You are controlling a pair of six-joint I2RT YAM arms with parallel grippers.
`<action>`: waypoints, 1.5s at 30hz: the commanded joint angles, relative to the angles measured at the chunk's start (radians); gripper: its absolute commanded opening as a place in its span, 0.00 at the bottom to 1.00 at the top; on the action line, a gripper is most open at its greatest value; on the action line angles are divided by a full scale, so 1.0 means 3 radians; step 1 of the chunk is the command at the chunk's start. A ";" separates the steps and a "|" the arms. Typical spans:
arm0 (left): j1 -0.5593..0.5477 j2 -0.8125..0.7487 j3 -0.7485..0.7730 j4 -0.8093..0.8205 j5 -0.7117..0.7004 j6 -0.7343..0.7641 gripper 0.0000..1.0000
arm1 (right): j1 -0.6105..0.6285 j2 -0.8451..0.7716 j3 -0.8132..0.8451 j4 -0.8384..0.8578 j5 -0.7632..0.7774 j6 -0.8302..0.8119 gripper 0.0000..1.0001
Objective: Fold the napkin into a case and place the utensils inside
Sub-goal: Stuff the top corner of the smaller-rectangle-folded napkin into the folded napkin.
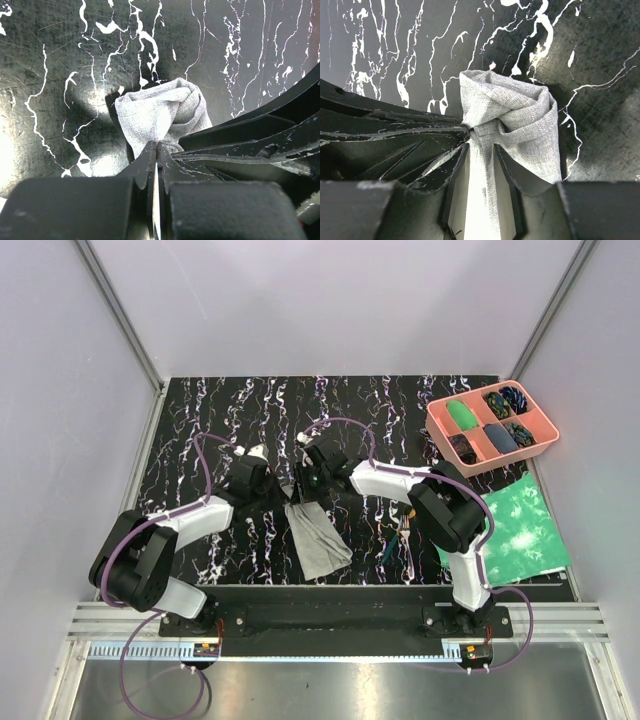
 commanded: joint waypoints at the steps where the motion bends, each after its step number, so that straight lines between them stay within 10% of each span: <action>1: 0.0002 -0.0171 0.0004 0.0157 0.0154 -0.0033 0.00 | 0.0025 0.0084 0.0154 0.0074 -0.0207 -0.0028 0.32; 12: 0.0022 -0.0156 -0.0149 0.0402 0.0364 -0.0268 0.00 | 0.0015 0.0207 0.0103 0.0330 -0.0207 0.0233 0.00; 25: 0.0017 -0.0344 -0.0440 0.0581 0.0246 -0.0330 0.00 | -0.0190 -0.0115 -0.0403 0.1449 -0.0039 0.1721 0.00; 45: 0.0313 0.0013 -0.0077 0.0443 0.0333 -0.0238 0.00 | -0.0108 0.0447 -0.0260 0.1619 -0.0478 0.1532 0.04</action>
